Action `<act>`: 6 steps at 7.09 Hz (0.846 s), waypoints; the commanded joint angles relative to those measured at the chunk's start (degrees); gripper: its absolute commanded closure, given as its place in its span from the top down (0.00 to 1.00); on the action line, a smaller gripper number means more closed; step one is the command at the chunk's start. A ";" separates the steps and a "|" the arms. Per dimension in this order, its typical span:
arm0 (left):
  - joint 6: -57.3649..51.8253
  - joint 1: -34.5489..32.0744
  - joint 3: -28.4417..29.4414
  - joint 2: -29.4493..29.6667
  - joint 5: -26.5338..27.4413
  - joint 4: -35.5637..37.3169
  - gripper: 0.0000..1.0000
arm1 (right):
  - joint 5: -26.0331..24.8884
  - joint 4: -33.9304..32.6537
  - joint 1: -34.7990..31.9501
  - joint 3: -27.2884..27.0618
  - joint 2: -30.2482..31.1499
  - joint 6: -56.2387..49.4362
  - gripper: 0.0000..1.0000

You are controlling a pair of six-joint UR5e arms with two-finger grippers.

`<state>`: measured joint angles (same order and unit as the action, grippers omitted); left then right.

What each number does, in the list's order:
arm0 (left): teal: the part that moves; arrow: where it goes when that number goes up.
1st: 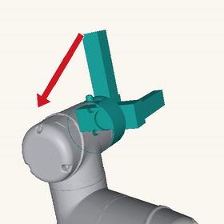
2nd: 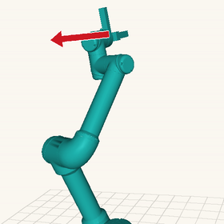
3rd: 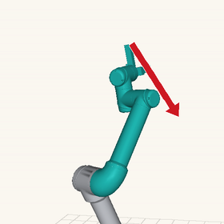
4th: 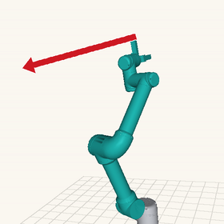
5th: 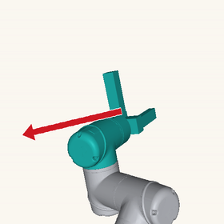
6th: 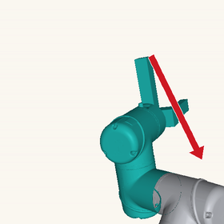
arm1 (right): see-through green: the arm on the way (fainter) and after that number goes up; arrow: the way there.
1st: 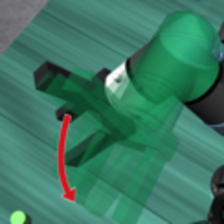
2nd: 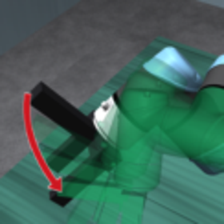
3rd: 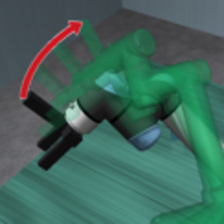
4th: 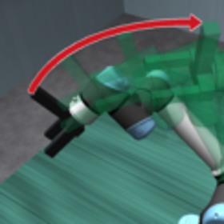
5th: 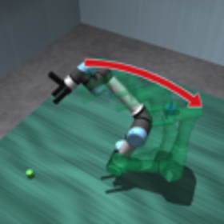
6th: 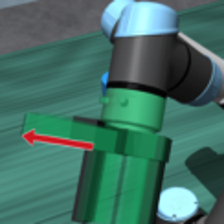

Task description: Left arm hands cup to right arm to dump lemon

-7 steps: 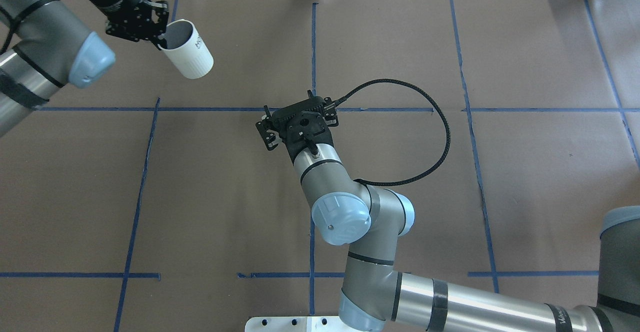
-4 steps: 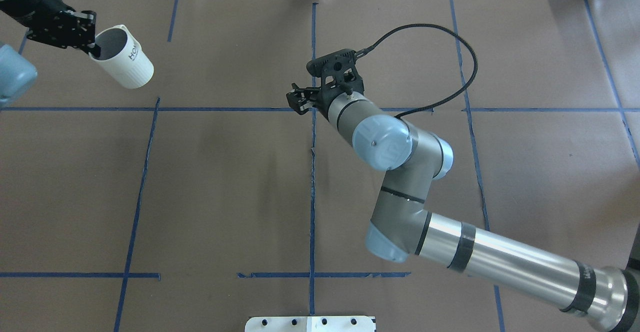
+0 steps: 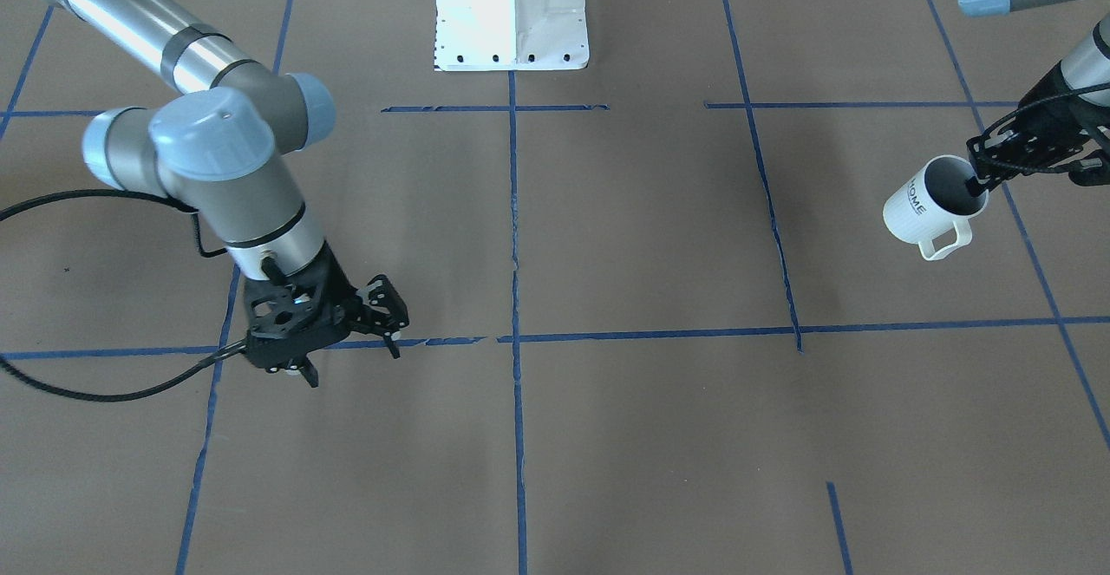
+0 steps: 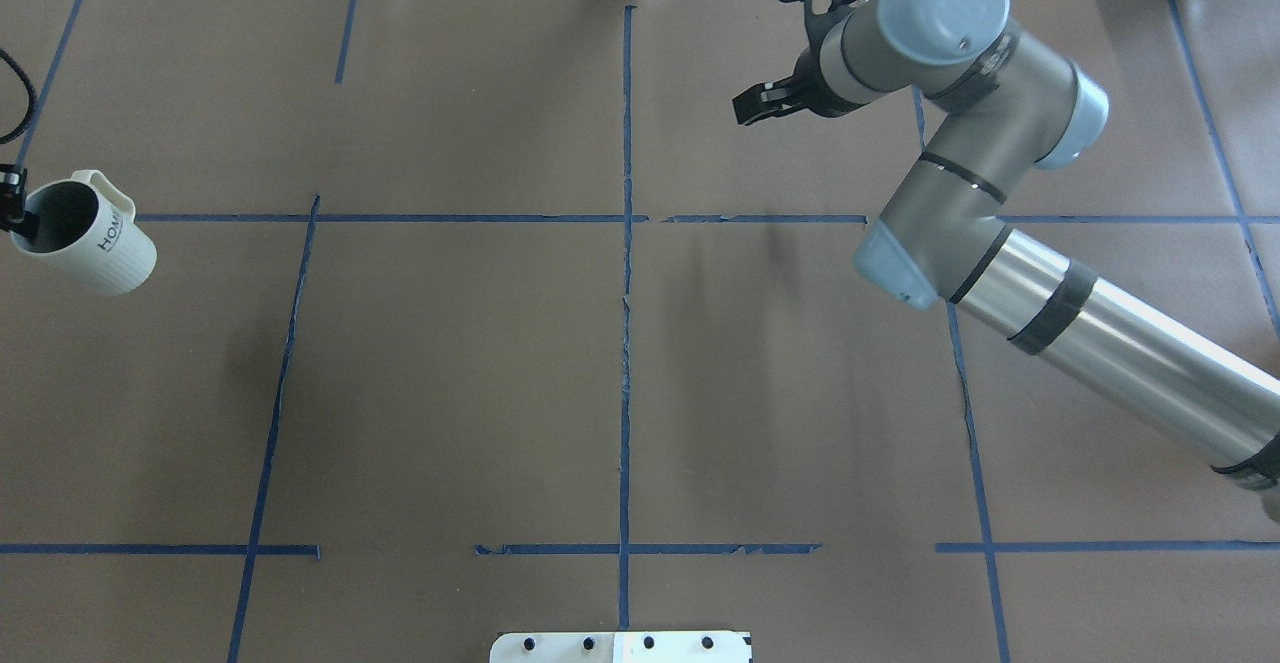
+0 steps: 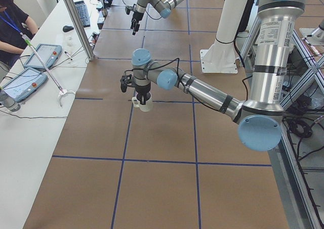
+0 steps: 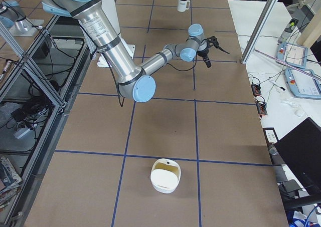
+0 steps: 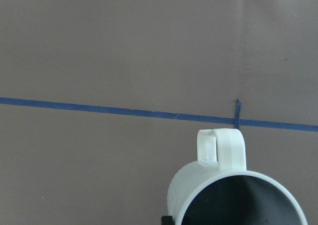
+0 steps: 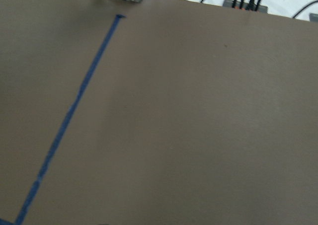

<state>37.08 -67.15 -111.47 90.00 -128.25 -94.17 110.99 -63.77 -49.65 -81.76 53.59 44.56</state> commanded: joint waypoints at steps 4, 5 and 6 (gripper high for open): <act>-0.70 0.44 9.57 -4.13 0.46 -13.71 0.00 | 17.73 -15.81 -17.20 -1.83 5.73 -18.85 1.00; -0.44 0.96 11.26 -4.13 0.46 -15.67 0.00 | 19.42 -18.82 -19.15 -1.91 5.65 -26.38 1.00; -0.43 1.93 11.97 -4.13 0.37 -15.78 0.00 | 19.70 -20.50 -20.30 -2.52 6.17 -27.94 1.00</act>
<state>36.56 -66.12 -101.22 85.88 -127.81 -108.56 129.31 -81.11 -67.77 -83.71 59.35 21.21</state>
